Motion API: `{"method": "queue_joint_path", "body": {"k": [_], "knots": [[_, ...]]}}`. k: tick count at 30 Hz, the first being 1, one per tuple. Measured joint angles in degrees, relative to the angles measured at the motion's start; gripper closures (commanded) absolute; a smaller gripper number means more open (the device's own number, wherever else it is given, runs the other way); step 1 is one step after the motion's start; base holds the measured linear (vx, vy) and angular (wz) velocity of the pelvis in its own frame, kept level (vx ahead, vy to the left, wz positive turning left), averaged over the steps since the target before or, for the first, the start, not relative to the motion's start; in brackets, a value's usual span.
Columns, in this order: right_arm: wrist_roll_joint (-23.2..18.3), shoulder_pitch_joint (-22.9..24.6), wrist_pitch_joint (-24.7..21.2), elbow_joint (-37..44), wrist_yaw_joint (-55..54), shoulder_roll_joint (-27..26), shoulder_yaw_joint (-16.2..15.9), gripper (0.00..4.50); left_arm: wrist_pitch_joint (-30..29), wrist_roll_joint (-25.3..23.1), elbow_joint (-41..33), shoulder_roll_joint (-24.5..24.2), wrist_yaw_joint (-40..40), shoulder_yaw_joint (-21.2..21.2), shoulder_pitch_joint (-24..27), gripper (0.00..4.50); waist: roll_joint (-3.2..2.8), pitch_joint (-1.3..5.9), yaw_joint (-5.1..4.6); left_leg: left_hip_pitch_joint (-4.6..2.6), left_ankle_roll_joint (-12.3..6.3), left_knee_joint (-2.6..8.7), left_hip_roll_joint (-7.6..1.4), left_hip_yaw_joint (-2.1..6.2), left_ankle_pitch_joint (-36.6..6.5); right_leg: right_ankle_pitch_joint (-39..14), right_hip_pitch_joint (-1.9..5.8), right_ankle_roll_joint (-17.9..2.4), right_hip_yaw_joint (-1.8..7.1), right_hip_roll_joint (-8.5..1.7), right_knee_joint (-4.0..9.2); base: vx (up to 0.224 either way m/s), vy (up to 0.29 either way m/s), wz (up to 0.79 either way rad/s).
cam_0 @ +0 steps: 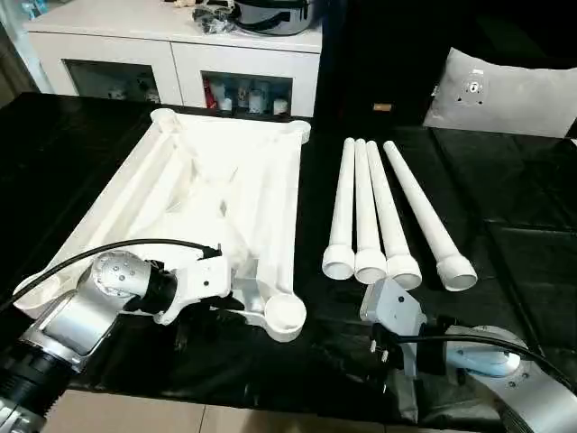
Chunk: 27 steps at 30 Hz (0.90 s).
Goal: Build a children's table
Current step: Move table base, then pick table leg
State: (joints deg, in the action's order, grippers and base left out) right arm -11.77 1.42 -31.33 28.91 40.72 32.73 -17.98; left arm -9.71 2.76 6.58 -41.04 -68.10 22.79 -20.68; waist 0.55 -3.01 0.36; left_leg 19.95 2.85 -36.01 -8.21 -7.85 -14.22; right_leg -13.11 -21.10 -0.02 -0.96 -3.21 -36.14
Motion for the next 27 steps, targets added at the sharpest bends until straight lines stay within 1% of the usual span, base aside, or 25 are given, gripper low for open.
{"method": "queue_joint_path", "body": {"k": [1,3,4,5,7,8,10,12,14,17,18,19,20,22,23,24,25,26,27], "knots": [[0.0,-0.4,-0.9,-0.1,-0.9,-1.1,0.0,0.0,0.0,-0.2,0.9,1.8,1.4,-0.2,-0.3,4.36,-0.03,0.01,-0.03,0.0,0.0,0.0,-0.01,-0.1,0.0,0.0,-0.01,0.0,0.02,-0.03,-0.02,0.0,0.0,0.0],[-0.4,-1.5,-2.2,-0.1,-2.0,-2.6,0.0,0.0,-0.1,-0.5,1.9,3.7,3.5,-0.2,-0.8,4.38,-0.01,0.0,-0.22,0.0,-0.07,0.02,-0.07,-0.23,0.1,0.0,-0.03,0.0,0.04,-0.04,-0.01,0.0,0.0,0.0],[-0.5,-1.7,-2.5,-0.1,-2.7,-3.1,0.1,0.0,-0.2,-0.7,2.4,4.2,4.2,-0.2,-1.3,4.38,0.04,-0.02,-0.4,0.01,-0.04,0.03,-0.09,-0.27,0.1,0.0,-0.09,-0.1,0.05,-0.03,-0.01,0.0,0.0,0.0],[-0.6,-1.8,-3.3,-0.3,-3.7,-4.1,0.3,0.0,-0.2,-0.9,3.2,4.7,5.1,-0.2,-1.9,4.48,0.11,-0.02,-0.8,0.03,-0.01,0.1,-0.11,-0.31,0.2,0.0,-0.17,-0.1,0.07,-0.02,-0.01,0.0,0.0,0.0],[-1.0,-2.2,-4.3,-0.5,-5.4,-5.9,0.6,0.0,-0.2,-0.9,3.8,4.8,5.8,-0.5,-2.2,4.48,0.11,-0.02,-1.29,0.11,0.05,0.27,-0.11,-0.36,0.2,0.0,-0.34,-0.1,0.08,-0.01,-0.01,0.0,0.0,0.0],[-0.9,-2.7,-4.7,-0.7,-6.2,-6.8,0.8,0.0,-0.2,-1.0,4.1,5.0,5.9,-0.5,-2.4,4.48,0.1,-0.02,-1.37,0.12,0.07,0.35,-0.11,-0.37,0.2,0.0,-0.4,-0.1,0.08,0.0,-0.01,0.0,0.0,0.0],[-1.0,-4.3,-4.9,-1.0,-7.5,-7.9,1.0,0.0,-0.2,-1.2,4.6,5.6,6.4,-0.5,-2.7,4.48,0.1,-0.01,-1.31,0.17,0.08,0.44,-0.13,-0.39,0.3,0.0,-0.48,-0.1,0.06,0.01,-0.01,0.0,0.0,0.0],[-1.0,-6.1,-6.0,-1.9,-10.1,-11.0,2.8,0.0,-0.4,-1.4,4.7,5.8,6.4,-0.5,-3.0,4.48,0.1,-0.01,-1.12,0.17,0.01,0.48,-0.16,-0.42,0.4,0.0,-0.52,-0.1,0.05,0.02,-0.01,0.0,0.0,0.0],[-1.1,-7.0,-6.9,-2.4,-12.1,-12.6,4.1,0.0,-0.7,-1.6,4.9,6.2,6.5,-0.4,-3.2,4.48,0.12,-0.02,-0.79,0.14,0.1,0.49,-0.17,-0.44,0.4,0.0,-0.58,-0.1,0.05,0.02,-0.02,0.0,0.0,0.0],[-1.2,-8.2,-7.1,-4.3,-13.7,-14.1,5.2,0.0,-0.9,-1.8,4.9,6.2,6.6,-0.6,-3.3,4.48,0.13,-0.02,-0.9,0.14,0.12,0.48,-0.18,-0.49,0.4,0.1,-0.63,-0.2,0.07,0.02,-0.04,0.0,0.0,0.0],[-1.2,-9.3,-7.1,-5.6,-14.5,-15.0,5.8,0.0,-1.1,-1.8,4.8,6.2,6.7,-0.7,-3.2,4.48,0.12,-0.02,-1.02,0.15,0.14,0.48,-0.18,-0.5,0.5,0.1,-0.64,-0.3,0.08,0.02,-0.07,0.0,0.0,0.0],[-1.2,-10.8,-7.2,-6.8,-15.2,-15.8,6.4,0.0,-1.3,-1.6,4.7,6.2,6.8,-0.9,-3.1,4.22,0.1,-0.03,-1.12,0.14,0.16,0.48,-0.18,-0.51,0.5,0.2,-0.69,-0.3,0.09,0.02,-0.09,0.0,0.0,0.0],[-1.1,-12.8,-7.4,-7.8,-16.3,-16.5,6.8,0.0,-1.7,-1.4,4.3,6.2,7.1,-1.1,-2.8,4.22,0.1,-0.03,-1.19,0.14,0.18,0.48,-0.18,-0.51,0.5,0.2,-0.76,-0.3,0.08,0.02,-0.11,0.0,0.0,0.0],[-1.0,-14.9,-7.7,-8.6,-17.9,-17.7,7.4,0.0,-2.3,-1.2,3.5,6.2,7.3,-1.6,-2.2,4.22,0.1,-0.03,-1.11,0.13,0.2,0.49,-0.24,-0.51,0.6,0.2,-0.77,-0.3,0.05,0.05,-0.1,0.0,0.0,0.0],[-0.2,-17.4,-8.7,-10.9,-20.6,-19.7,8.2,0.0,-3.3,-0.8,2.6,6.0,7.3,-2.2,-1.5,3.85,0.06,-0.06,-1.36,0.14,0.23,0.49,-0.25,-0.51,0.6,0.2,-0.82,-0.3,0.05,0.07,-0.12,0.0,0.0,0.0],[1.4,-20.5,-9.6,-14.0,-23.8,-21.9,8.9,0.0,-4.5,-0.1,1.7,5.8,7.3,-2.8,-1.0,3.82,0.0,-0.1,-1.65,0.19,0.32,0.48,-0.24,-0.52,0.6,0.3,-0.95,-0.4,0.11,0.1,-0.15,0.0,0.0,0.0],[2.6,-23.3,-11.1,-16.3,-26.4,-23.0,9.5,0.0,-5.3,0.5,0.1,5.7,7.2,-3.4,-0.6,3.82,-0.04,-0.12,-1.68,0.32,0.39,0.49,-0.24,-0.52,0.7,0.3,-1.04,-0.4,0.1,0.1,-0.14,0.0,0.0,0.0],[3.8,-26.6,-13.4,-19.5,-28.9,-23.8,9.9,0.0,-6.0,1.6,-2.4,5.5,7.1,-4.3,-0.1,3.78,-0.04,-0.12,-1.44,0.34,0.7,0.51,-0.27,-0.52,0.9,0.3,-1.04,-0.4,0.05,0.11,-0.13,0.0,0.0,0.0],[4.4,-28.8,-14.9,-21.6,-30.0,-24.1,10.1,0.0,-6.7,2.2,-4.0,5.2,7.1,-4.8,0.0,3.69,-0.04,-0.12,-1.3,0.34,0.74,0.54,-0.3,-0.52,0.9,0.3,-1.03,-0.4,0.03,0.13,-0.1,0.0,0.0,0.0]]}}
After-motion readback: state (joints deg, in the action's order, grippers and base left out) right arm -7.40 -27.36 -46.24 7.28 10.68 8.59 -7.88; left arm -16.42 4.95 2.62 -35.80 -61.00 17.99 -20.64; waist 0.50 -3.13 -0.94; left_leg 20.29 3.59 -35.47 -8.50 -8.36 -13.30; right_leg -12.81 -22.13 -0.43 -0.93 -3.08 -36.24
